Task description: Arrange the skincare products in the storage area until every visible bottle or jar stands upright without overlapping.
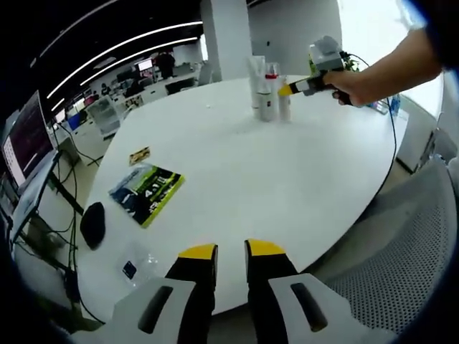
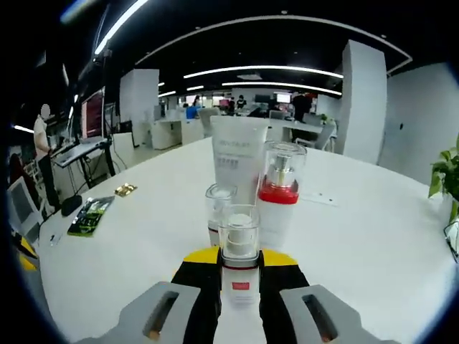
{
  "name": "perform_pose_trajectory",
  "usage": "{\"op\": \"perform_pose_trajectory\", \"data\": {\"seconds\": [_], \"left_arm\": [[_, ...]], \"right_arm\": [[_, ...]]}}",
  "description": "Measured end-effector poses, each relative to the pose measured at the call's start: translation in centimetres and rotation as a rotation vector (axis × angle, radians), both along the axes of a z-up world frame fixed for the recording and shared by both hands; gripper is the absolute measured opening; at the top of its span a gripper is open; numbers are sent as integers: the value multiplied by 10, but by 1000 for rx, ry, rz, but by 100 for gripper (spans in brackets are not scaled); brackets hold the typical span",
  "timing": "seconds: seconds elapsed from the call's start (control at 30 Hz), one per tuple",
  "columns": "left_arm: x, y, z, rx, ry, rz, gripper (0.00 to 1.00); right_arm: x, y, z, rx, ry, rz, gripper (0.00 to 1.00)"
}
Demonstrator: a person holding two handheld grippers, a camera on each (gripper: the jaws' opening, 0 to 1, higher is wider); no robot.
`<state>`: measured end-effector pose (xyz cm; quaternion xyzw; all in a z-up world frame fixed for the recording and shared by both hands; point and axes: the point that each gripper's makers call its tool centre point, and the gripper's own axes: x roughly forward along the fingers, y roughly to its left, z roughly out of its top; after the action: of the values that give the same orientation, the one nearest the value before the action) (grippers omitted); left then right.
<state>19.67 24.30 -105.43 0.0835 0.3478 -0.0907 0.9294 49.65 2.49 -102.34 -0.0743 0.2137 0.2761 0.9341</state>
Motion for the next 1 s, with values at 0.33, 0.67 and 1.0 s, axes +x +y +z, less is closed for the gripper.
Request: {"op": "perform_pose_trajectory", "data": {"seconds": [0.33, 0.67, 1.0], "left_arm": [[-2, -2, -5, -11, 28, -3, 10], [-4, -3, -7, -7, 43, -13, 8], [-4, -3, -8, -8, 47, -12, 7]], "right_arm": [[-1, -3, -5, 40, -42, -29, 11], [12, -8, -3, 52, -71, -103, 11], [22, -11, -3, 51, -53, -222, 12]]}}
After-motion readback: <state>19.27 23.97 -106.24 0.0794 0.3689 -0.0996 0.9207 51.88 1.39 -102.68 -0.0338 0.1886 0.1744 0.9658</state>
